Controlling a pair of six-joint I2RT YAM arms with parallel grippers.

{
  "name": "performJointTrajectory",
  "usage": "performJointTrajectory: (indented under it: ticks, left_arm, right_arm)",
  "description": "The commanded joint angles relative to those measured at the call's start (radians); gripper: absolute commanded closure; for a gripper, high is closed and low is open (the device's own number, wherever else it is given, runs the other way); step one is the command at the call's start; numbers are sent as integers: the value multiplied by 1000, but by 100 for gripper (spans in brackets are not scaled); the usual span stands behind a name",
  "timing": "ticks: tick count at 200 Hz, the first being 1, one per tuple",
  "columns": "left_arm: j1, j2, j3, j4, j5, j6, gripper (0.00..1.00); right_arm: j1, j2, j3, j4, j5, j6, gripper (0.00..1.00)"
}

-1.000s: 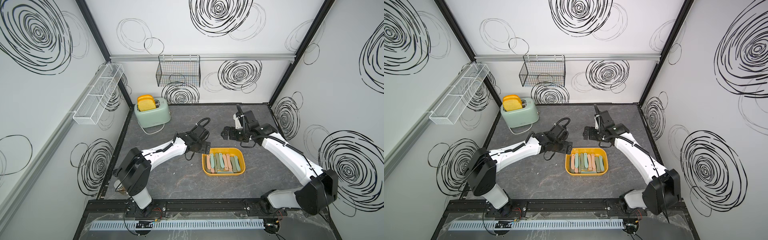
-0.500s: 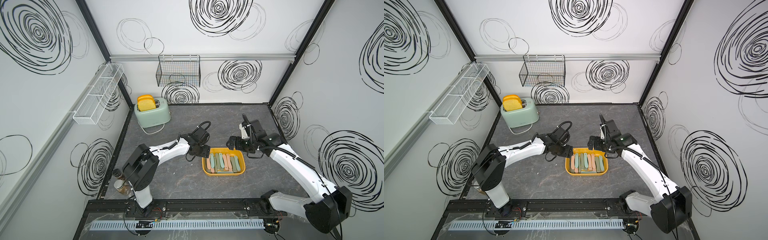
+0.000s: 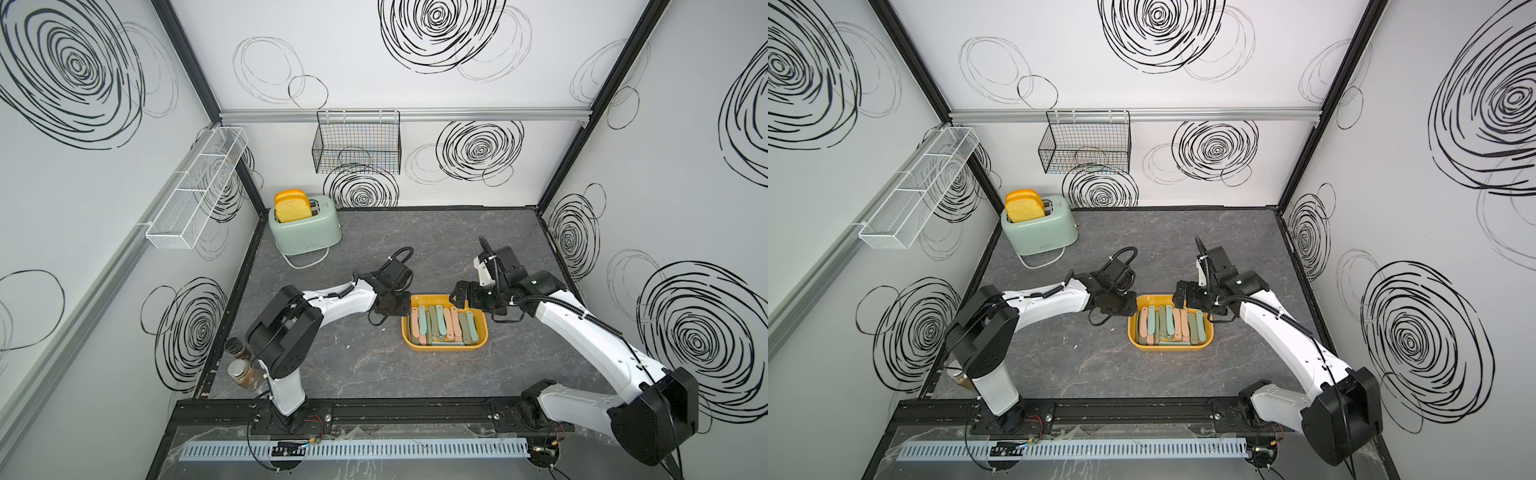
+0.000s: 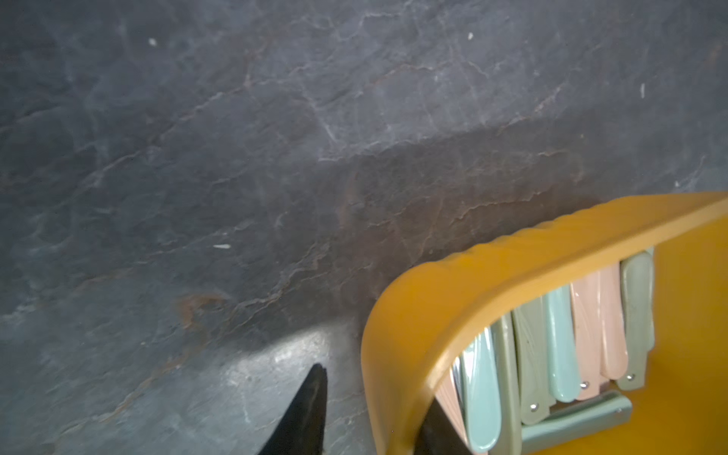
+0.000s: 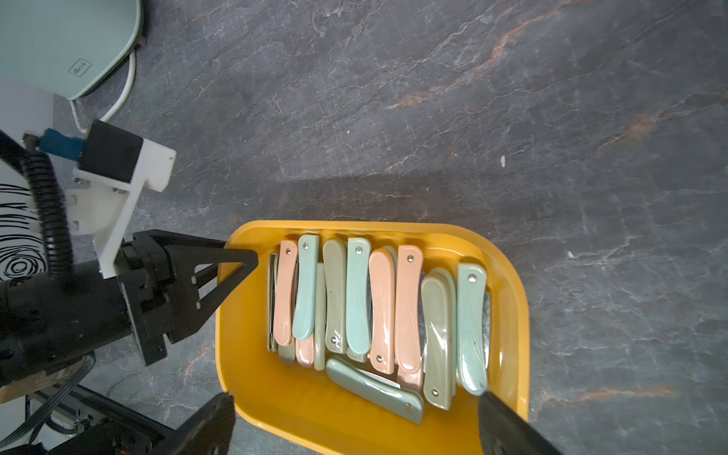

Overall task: Take the fruit knife out of the storage box
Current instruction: Move the storage box to the center of the board, then pick up the fruit knife from the storage box.

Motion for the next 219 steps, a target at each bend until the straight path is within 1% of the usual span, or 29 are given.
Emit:
performJointTrajectory:
  ticks: [1, 11, 32, 60, 78, 86, 95, 109, 119, 134, 152, 173, 184, 186, 192, 201, 209, 219]
  left_arm:
    - [63, -92, -76, 30, -22, -72, 65]
    - [85, -121, -109, 34, -22, -79, 65]
    - [137, -183, -174, 40, -22, -83, 65]
    - [200, -259, -249, 40, -5, -81, 66]
    - [216, -300, -272, 25, -6, -65, 66]
    - [218, -315, -274, 15, -9, -57, 65]
    - [217, -327, -271, 2, -14, -47, 63]
    - [217, -346, -265, -19, -17, -31, 56]
    - [215, -362, -258, -38, -22, -22, 45]
    - [207, -394, -247, -73, -46, -11, 32]
    - [198, -443, -243, -108, -71, 0, 25]
    - [197, -511, -242, -148, -90, 16, 21]
    - [198, -539, -239, -174, -103, 23, 17]
    - [198, -544, -239, -179, -104, 25, 13]
    - [200, -561, -238, -190, -107, 27, 8]
    - [200, -584, -237, -207, -109, 30, 1]
    - [200, -602, -235, -220, -111, 32, 0]
    - [197, -625, -234, -236, -112, 34, 2]
  right_arm:
    - [17, 37, 6, 21, -7, -16, 1]
    - [26, 54, 6, 29, -13, -21, 0]
    - [47, 100, 14, 46, -23, -33, 3]
    - [102, 191, 49, 73, -34, -57, 3]
    - [149, 270, 93, 83, -21, -81, 8]
    - [170, 308, 118, 84, -9, -92, 12]
    - [189, 350, 145, 87, 2, -102, 19]
    - [210, 415, 191, 89, 14, -117, 28]
    - [220, 454, 223, 88, 26, -128, 38]
    - [226, 510, 261, 89, 41, -139, 50]
    - [228, 572, 300, 92, 41, -152, 61]
    - [236, 629, 341, 86, 45, -167, 73]
    - [243, 653, 357, 83, 46, -172, 76]
    - [244, 658, 360, 82, 46, -172, 76]
    - [249, 670, 367, 80, 47, -174, 76]
    - [258, 687, 379, 77, 53, -178, 76]
    - [265, 701, 387, 73, 63, -181, 77]
    - [271, 717, 396, 70, 72, -182, 78]
